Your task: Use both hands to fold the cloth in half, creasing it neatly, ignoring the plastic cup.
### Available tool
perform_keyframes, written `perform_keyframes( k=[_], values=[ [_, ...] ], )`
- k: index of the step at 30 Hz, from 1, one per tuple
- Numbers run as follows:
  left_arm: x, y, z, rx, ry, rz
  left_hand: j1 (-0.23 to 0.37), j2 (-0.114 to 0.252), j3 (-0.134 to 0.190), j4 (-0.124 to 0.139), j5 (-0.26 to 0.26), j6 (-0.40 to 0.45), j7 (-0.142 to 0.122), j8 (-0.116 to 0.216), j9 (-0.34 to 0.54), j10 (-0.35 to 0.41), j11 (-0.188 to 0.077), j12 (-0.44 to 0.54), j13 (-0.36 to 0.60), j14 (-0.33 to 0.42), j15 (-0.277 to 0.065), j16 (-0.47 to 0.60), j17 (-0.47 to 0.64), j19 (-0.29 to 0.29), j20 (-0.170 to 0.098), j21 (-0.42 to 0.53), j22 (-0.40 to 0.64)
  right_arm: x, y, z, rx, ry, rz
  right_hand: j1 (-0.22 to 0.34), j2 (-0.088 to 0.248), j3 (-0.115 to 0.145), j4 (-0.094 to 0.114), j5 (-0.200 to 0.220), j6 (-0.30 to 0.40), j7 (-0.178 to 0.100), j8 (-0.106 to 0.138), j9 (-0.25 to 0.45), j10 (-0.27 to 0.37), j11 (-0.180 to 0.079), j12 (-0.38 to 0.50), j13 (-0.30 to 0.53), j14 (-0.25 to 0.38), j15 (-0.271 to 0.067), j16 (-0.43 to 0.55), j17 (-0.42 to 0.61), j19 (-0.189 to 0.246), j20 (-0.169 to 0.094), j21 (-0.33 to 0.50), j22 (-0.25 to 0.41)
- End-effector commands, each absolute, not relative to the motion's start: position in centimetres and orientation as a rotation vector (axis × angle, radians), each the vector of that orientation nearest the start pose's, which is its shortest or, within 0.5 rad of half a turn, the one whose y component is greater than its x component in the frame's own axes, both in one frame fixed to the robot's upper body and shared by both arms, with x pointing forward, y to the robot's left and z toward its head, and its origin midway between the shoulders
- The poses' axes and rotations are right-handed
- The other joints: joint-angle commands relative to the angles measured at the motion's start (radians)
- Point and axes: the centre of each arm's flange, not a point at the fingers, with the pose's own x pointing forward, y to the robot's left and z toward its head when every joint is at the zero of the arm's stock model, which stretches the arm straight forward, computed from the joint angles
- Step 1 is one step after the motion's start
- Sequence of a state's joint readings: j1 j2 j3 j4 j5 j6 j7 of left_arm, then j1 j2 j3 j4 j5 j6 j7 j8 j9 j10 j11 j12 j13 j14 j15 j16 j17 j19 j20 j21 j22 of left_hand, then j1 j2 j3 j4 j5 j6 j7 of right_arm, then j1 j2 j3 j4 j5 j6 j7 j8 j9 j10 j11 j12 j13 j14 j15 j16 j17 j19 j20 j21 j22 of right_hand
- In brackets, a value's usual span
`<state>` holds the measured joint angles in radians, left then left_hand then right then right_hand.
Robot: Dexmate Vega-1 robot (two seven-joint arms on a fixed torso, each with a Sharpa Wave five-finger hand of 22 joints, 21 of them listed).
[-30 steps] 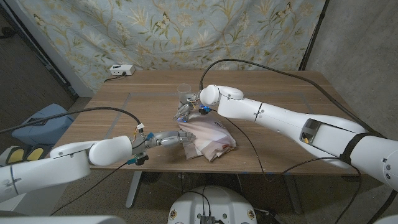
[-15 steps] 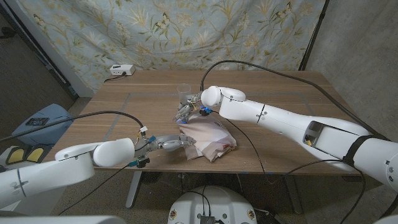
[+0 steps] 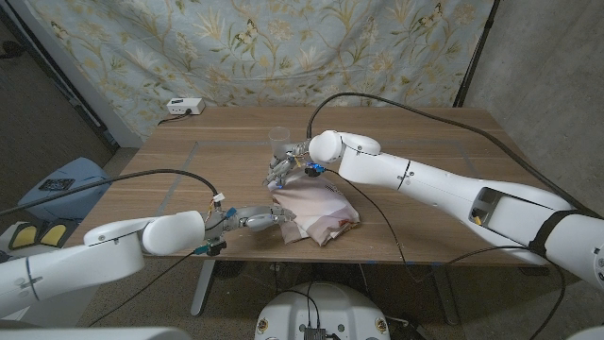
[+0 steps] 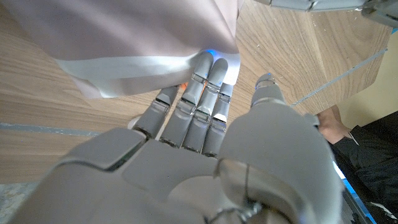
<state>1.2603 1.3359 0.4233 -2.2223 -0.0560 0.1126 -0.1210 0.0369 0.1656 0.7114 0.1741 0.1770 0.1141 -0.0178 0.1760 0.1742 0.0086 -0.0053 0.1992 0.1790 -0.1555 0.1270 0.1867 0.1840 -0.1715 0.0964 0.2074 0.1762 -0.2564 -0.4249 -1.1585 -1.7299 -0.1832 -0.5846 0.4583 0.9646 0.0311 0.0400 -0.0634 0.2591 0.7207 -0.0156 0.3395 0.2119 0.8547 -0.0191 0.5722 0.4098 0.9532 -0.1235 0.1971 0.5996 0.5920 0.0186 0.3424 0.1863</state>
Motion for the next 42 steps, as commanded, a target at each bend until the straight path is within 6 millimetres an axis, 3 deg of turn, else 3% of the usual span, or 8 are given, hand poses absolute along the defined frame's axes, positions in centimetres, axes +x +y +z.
perform_keyframes(
  k=[1, 12, 24, 30, 32, 39, 42],
  values=[
    [46.6, 23.4, -10.8, 1.24, -0.349, -0.62, -0.01, 0.001, 0.003, 0.006, 0.001, 0.001, -0.001, 0.005, 0.004, 0.005, 0.001, -0.001, 0.004, 0.001, 0.003, 0.004, 0.002, -0.045, 0.009, 0.001, 0.003, 56.8, 4.1, 3.1, -1.361, -0.365, 0.742, 0.004, 0.003, -0.006, -0.003, 0.007, -0.023, -0.011, -0.019, 0.001, -0.033, 0.013, -0.023, -0.009, -0.022, 0.004, -0.009, -0.017, -0.005, 0.01, -0.009, 0.004],
    [47.3, 22.8, -10.1, 1.241, -0.348, -0.626, -0.009, 0.003, 0.006, 0.003, 0.003, 0.005, -0.002, 0.007, 0.004, 0.005, 0.0, 0.0, 0.004, 0.001, 0.002, 0.002, 0.0, -0.046, 0.008, 0.0, 0.003, 57.0, 3.6, 4.9, -1.348, -0.385, 0.747, 0.004, -0.004, -0.014, -0.007, 0.011, -0.053, -0.038, -0.046, 0.001, -0.082, 0.034, -0.063, -0.028, -0.07, 0.033, -0.016, -0.053, -0.015, 0.028, -0.019, 0.004],
    [48.2, 22.6, -9.3, 1.249, -0.341, -0.631, -0.009, 0.002, 0.009, 0.0, 0.004, 0.006, -0.003, 0.007, 0.004, 0.006, -0.001, 0.0, 0.004, 0.002, 0.002, 0.001, -0.002, -0.046, 0.008, -0.001, 0.003, 56.8, 2.1, 6.6, -1.339, -0.398, 0.724, 0.011, 0.0, -0.016, -0.012, 0.016, -0.044, -0.046, -0.054, 0.002, -0.09, 0.038, -0.074, -0.027, -0.082, 0.042, -0.005, -0.071, -0.015, 0.038, -0.024, 0.004],
    [48.5, 22.4, -8.9, 1.246, -0.342, -0.621, -0.009, 0.001, 0.01, -0.001, 0.004, 0.007, -0.004, 0.007, 0.004, 0.007, -0.003, 0.0, 0.004, 0.003, 0.001, 0.0, -0.003, -0.046, 0.008, -0.001, 0.003, 56.2, 0.7, 7.6, -1.339, -0.42, 0.701, 0.012, 0.001, -0.017, -0.013, 0.018, -0.033, -0.035, -0.055, 0.003, -0.087, 0.041, -0.076, -0.028, -0.084, 0.042, -0.002, -0.078, -0.013, 0.042, -0.025, 0.004],
    [48.6, 22.3, -8.9, 1.243, -0.342, -0.616, -0.008, 0.001, 0.011, -0.002, 0.004, 0.007, -0.004, 0.007, 0.004, 0.007, -0.004, 0.0, 0.004, 0.004, 0.001, 0.0, -0.003, -0.046, 0.008, -0.001, 0.003, 56.1, 0.3, 7.8, -1.345, -0.424, 0.697, 0.014, 0.001, -0.018, -0.014, 0.019, -0.028, -0.036, -0.055, 0.003, -0.114, 0.05, -0.091, -0.032, -0.095, 0.045, -0.003, -0.08, -0.013, 0.043, -0.026, 0.004],
    [48.5, 21.7, -8.8, 1.242, -0.341, -0.598, -0.007, 0.001, 0.012, -0.004, 0.004, 0.007, -0.005, 0.007, 0.004, 0.009, -0.003, 0.001, 0.004, 0.005, 0.001, 0.0, -0.004, -0.046, 0.008, -0.001, 0.003, 56.4, -1.5, 7.6, -1.368, -0.43, 0.673, 0.003, 0.004, -0.025, -0.01, 0.02, -0.027, -0.037, -0.061, 0.004, -0.144, 0.027, -0.116, -0.041, -0.129, 0.045, -0.003, -0.084, -0.031, 0.045, -0.037, 0.004],
    [48.6, 21.4, -8.7, 1.245, -0.345, -0.604, -0.006, 0.001, 0.013, -0.005, 0.005, 0.007, -0.007, 0.007, 0.004, 0.01, -0.003, 0.001, 0.004, 0.006, 0.001, 0.0, -0.005, -0.046, 0.008, -0.001, 0.003, 56.6, -2.4, 7.2, -1.383, -0.423, 0.661, -0.021, 0.01, -0.032, 0.004, 0.019, -0.025, -0.041, -0.063, 0.004, -0.148, 0.019, -0.126, -0.047, -0.136, 0.047, -0.001, -0.088, -0.03, 0.048, -0.039, 0.004]
  ],
)
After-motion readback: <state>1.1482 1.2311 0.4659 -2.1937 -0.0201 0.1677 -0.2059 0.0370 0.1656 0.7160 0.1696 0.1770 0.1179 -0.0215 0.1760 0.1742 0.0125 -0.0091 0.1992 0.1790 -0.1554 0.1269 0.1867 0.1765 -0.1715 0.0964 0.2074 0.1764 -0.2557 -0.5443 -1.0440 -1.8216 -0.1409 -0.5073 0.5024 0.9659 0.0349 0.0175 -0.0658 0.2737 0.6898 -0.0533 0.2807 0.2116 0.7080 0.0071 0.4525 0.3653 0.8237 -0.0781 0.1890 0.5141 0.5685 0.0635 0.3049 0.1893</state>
